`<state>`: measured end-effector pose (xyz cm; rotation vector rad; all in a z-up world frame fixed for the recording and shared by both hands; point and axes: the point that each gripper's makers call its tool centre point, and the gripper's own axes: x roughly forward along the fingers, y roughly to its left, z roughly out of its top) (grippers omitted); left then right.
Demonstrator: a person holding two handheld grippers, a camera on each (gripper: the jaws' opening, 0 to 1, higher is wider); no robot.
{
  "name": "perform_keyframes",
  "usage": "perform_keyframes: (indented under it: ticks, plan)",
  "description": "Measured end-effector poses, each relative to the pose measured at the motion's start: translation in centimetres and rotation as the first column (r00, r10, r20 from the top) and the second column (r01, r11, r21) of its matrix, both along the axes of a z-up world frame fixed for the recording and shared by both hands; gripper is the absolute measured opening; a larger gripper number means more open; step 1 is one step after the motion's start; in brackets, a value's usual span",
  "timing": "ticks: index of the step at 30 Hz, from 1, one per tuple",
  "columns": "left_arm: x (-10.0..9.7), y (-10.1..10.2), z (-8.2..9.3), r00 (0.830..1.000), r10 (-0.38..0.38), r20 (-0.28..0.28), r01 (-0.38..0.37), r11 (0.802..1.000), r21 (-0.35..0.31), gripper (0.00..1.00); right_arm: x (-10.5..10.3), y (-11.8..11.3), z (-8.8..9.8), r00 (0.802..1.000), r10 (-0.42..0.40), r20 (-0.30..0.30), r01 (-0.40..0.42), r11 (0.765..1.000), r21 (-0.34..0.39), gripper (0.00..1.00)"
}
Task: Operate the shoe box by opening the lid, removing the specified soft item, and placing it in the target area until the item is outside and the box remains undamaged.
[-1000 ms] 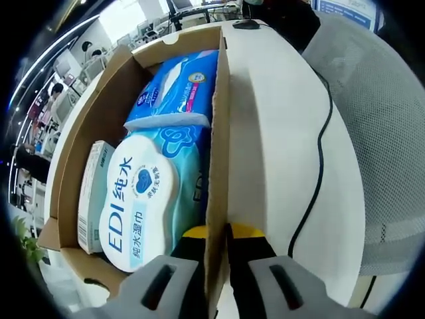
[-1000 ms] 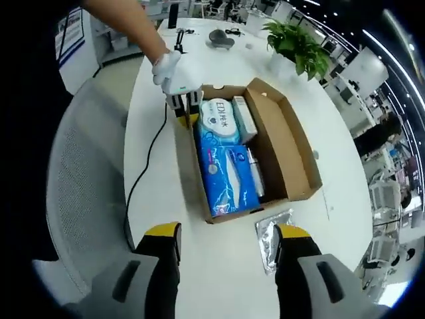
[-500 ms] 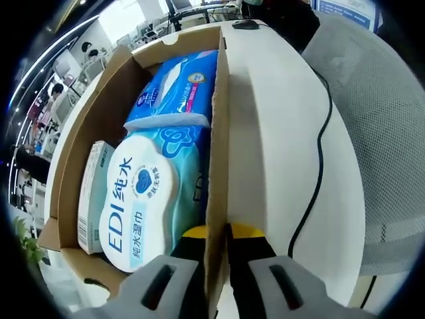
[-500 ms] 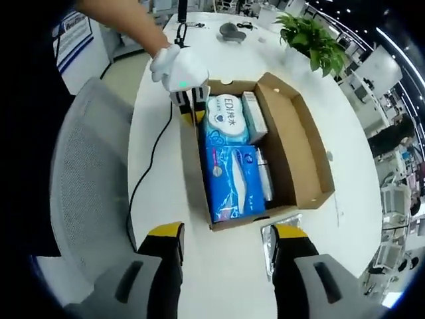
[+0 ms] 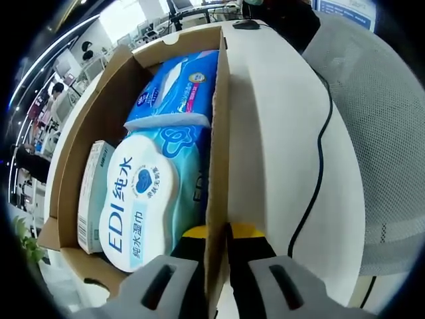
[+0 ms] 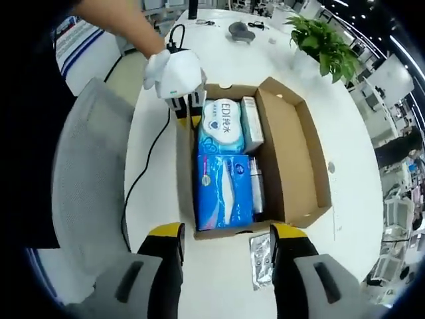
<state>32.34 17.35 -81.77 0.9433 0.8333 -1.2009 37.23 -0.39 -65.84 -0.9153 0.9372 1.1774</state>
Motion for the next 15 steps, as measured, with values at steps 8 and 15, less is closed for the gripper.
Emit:
perform_keyframes:
  ticks: [8,15]
  plan:
    - [0.0,0.0,0.0,1.0,0.0,-0.001,0.0,1.0,0.0,0.03,0.8,1.0,-2.4,1.0,-0.008,-0.026,0.008,1.0,-0.015,0.56]
    - [0.0,0.0,0.0,1.0,0.0,-0.001,0.0,1.0,0.0,0.03,1.7,1.5,-4.3,0.998,-0.009,-0.057,0.006,0.998,-0.055,0.57]
